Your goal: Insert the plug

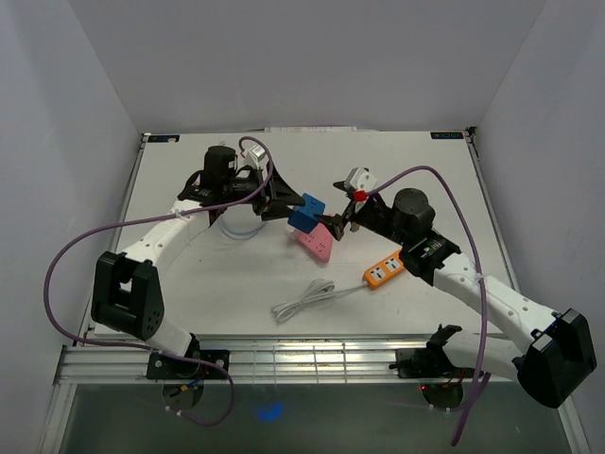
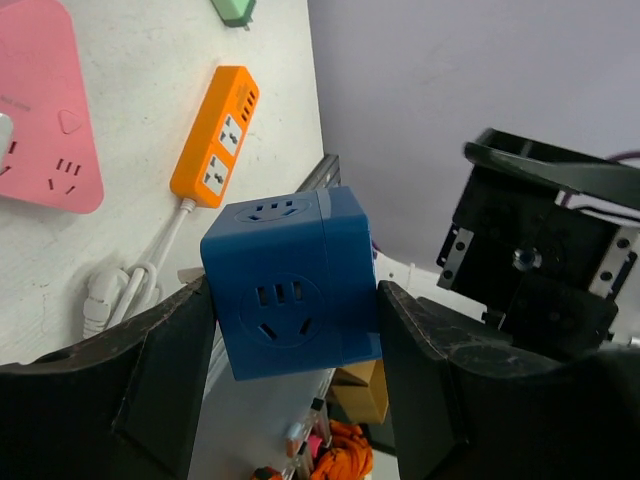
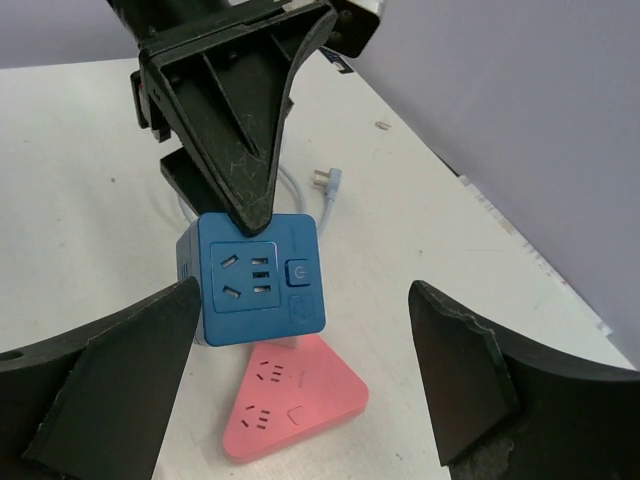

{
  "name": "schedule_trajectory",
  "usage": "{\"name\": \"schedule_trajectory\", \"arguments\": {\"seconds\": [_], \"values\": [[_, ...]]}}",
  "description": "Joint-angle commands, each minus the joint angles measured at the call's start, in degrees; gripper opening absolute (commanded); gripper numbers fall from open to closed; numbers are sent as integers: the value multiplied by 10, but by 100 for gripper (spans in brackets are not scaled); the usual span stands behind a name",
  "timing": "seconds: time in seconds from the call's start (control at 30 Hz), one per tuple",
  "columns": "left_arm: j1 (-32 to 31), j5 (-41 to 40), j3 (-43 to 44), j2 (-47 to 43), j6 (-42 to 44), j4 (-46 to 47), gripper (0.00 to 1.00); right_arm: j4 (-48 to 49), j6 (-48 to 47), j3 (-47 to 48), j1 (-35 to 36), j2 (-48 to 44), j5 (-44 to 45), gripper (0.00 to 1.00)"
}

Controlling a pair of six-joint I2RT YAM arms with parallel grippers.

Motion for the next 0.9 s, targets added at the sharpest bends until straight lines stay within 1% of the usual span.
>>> {"name": "schedule_trajectory", "arguments": {"seconds": [0.0,0.17,0.3,0.53,0.63,0.73,0.83,0.87], "values": [[2,85,11,-17,47,32,3,-9,38,20,-1,2,-55,89],[2,118,15,-4,41,41,4,-26,40,37,-1,16,-97,89],[2,120,22,-8,40,40,4,-27,43,38,-2,22,-96,89],[2,139,26,-6,35,43,4,-33,48,51,-2,41,-119,89],[2,147,26,-10,33,42,4,-20,52,46,-3,42,-119,90],[2,149,28,-10,36,37,4,-22,52,52,-3,47,-125,92],[2,153,29,-11,32,43,5,-26,56,58,-3,56,-133,100],[2,154,30,-11,32,44,5,-24,57,59,-3,57,-135,92]]}}
